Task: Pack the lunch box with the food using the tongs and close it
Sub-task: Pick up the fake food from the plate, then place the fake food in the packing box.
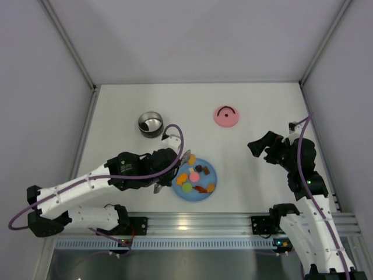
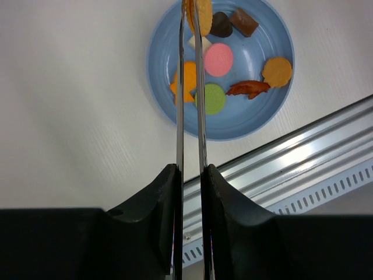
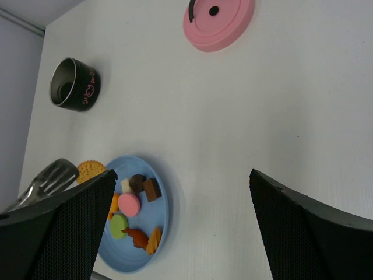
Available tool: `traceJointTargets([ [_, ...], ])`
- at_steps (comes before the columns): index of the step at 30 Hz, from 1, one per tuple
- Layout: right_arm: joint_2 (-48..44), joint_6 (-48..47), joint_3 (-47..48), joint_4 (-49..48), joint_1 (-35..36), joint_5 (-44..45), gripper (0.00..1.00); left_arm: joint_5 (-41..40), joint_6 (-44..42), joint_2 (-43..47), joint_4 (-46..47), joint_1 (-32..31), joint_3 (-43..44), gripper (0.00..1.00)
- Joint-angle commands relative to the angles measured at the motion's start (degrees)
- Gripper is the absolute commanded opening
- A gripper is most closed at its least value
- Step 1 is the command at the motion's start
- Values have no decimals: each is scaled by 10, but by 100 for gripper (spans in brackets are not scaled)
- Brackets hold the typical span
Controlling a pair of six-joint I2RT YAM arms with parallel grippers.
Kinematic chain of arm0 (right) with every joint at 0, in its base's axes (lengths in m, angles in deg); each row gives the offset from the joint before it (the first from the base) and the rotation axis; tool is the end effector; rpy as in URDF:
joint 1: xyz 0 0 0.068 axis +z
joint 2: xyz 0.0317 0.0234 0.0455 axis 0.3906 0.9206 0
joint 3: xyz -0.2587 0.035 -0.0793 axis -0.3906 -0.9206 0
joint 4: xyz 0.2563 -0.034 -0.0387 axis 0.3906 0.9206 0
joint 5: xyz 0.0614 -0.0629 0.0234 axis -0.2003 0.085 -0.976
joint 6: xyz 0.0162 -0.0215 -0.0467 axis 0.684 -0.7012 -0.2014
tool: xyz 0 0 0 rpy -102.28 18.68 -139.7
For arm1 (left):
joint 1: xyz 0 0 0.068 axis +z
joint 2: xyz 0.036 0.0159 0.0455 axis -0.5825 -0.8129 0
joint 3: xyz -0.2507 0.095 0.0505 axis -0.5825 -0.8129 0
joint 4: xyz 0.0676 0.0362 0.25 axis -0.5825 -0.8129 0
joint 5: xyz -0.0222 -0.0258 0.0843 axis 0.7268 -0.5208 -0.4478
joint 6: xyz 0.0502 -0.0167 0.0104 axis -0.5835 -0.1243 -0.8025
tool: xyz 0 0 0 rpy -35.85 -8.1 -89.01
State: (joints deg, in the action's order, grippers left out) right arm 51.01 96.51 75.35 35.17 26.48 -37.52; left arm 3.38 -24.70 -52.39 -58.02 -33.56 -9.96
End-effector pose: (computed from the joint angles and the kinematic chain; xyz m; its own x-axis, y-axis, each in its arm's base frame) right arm 0.1416 0.0180 0.2837 -0.4939 0.4592 -0.7384 -0.0584 0.8298 0.5550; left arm 0.0829 -0.1794 0.3460 -0.7161 0.3006 -0.6299 0.4416 0.8941 -0.0752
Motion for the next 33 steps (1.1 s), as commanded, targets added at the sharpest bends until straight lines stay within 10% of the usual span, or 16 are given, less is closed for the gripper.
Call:
traceJointTargets([
  [1, -4, -4, 3, -21, -9, -5, 95, -43, 11, 25, -11, 33, 33, 24],
  [19, 0, -7, -3, -26, -9, -11, 95, 26, -89, 10, 115, 356, 51, 23],
  [33, 1, -13, -12, -32, -8, -18, 96, 61, -107, -56, 195, 460, 23, 22],
])
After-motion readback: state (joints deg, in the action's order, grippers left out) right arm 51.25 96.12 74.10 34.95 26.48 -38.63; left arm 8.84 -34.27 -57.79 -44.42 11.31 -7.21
